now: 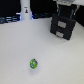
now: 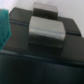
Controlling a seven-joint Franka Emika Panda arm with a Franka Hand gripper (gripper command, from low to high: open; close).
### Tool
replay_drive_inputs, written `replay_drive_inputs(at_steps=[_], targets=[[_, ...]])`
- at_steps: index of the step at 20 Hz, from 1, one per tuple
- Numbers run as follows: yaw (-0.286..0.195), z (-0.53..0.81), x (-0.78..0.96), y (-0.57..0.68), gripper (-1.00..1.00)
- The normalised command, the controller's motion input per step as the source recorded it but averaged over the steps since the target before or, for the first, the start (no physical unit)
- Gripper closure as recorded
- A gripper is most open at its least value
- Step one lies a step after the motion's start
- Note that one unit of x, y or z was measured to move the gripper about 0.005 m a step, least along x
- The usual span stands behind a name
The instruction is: Open the kcup holder, insert the kcup into the holder, and close the kcup holder
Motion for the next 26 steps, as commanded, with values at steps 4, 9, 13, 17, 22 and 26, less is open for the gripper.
replay_drive_inputs(at_steps=[4,9,13,17,22,26], targets=[[-0.141,-0.33,-0.08,0.35,-1.00],[-0.108,-0.36,-0.22,0.18,-1.00],[-0.034,-0.36,-0.35,0.03,-1.00],[-0.003,-0.41,-0.40,-0.01,-1.00],[-0.005,-0.40,-0.41,-0.02,-1.00],[-0.005,-0.41,-0.40,-0.02,-1.00]])
